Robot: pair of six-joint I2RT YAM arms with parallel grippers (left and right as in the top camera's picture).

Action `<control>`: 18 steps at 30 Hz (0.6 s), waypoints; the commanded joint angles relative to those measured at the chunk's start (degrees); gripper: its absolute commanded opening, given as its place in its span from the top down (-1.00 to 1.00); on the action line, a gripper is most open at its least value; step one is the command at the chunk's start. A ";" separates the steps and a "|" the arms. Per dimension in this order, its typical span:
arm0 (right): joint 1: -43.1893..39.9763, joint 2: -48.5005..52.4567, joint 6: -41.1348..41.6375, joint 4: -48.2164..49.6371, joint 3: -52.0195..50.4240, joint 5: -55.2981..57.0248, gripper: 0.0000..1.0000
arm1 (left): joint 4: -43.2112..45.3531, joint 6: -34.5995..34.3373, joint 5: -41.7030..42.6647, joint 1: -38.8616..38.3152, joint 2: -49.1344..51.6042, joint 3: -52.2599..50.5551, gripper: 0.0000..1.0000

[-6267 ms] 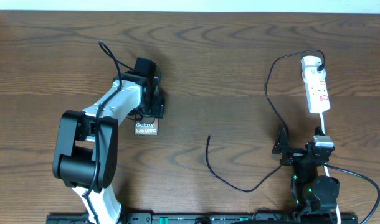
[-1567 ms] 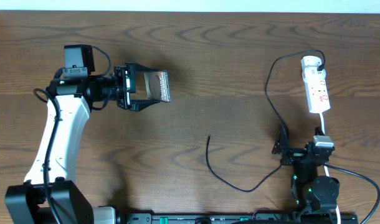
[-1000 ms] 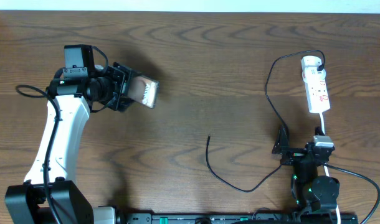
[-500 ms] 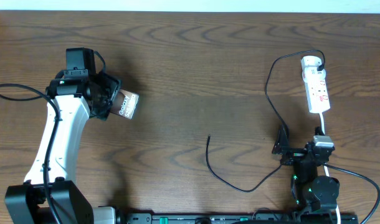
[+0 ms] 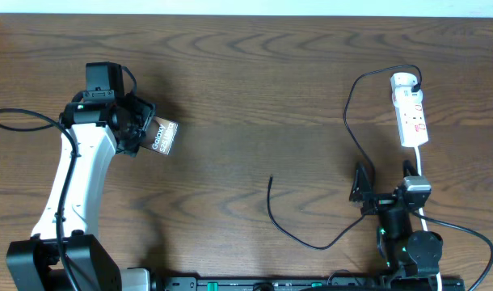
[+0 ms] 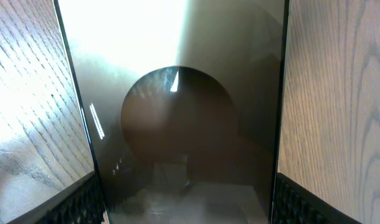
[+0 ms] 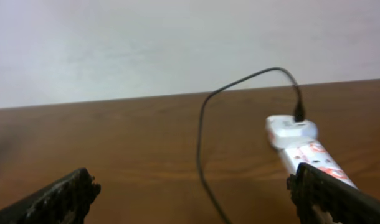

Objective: Plug charger to phone and switch on socket
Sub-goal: 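Move the right gripper toward the phone held by the left gripper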

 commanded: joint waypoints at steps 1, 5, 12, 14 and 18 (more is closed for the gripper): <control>0.44 2.86 1.55 -3.17 6.82 -4.94 -0.99 | 0.04 0.98 -0.55 0.28 -1.16 1.01 0.85; 0.44 13.94 0.66 -9.46 18.38 -8.35 -0.99 | 0.07 0.98 -0.55 0.28 -1.16 1.01 0.86; 0.44 49.27 -2.64 -24.55 48.43 -32.09 -0.98 | 0.07 0.96 -0.55 0.28 -1.16 1.01 0.85; 0.44 59.56 -2.80 -28.72 56.43 -43.67 -0.99 | 0.04 0.96 -0.55 0.28 -1.16 1.01 0.86; 0.50 79.03 -2.73 -27.39 67.84 -70.10 -0.98 | -0.02 -0.81 -0.50 0.28 -1.16 1.01 0.85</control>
